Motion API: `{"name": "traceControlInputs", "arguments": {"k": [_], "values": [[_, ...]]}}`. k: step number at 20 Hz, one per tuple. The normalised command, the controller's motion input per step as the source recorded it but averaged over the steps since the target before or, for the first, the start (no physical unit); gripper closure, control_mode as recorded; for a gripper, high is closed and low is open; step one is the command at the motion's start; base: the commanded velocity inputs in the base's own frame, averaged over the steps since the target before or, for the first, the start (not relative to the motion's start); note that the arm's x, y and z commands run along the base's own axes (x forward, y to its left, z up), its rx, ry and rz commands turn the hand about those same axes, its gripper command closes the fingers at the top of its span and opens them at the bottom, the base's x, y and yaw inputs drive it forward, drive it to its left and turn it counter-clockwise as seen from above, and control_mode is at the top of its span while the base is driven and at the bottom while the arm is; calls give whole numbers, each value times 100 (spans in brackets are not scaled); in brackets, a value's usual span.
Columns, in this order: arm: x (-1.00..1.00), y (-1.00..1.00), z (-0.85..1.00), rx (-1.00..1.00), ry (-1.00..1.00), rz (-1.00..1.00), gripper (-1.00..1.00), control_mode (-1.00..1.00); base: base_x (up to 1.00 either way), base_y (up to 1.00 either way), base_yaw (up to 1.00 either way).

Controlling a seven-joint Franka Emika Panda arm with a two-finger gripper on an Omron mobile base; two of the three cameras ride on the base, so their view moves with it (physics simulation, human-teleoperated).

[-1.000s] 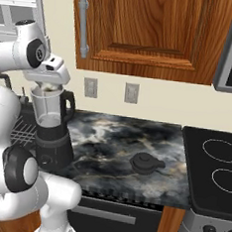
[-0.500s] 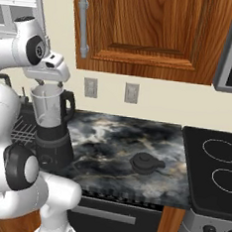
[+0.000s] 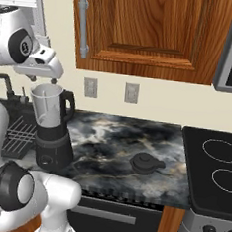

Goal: Grab the onion and garlic from the fridge, place them in the blender, close the lid, and turn on the blender to create a marinade.

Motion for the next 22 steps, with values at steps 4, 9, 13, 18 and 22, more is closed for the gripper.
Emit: {"name": "traceControlInputs", "arguments": {"k": [4,9,13,18,22], "values": [[-100,-67,0,2,-1,0,-100,-100,0,0,0],[-87,-98,-9,3,0,3,-100,-100,0,0,0],[-47,-75,-6,0,0,3,-100,-100,0,0,0],[0,0,0,0,0,0,-100,-100,0,0,0],[0,0,0,0,0,0,-100,-100,0,0,0]]}}
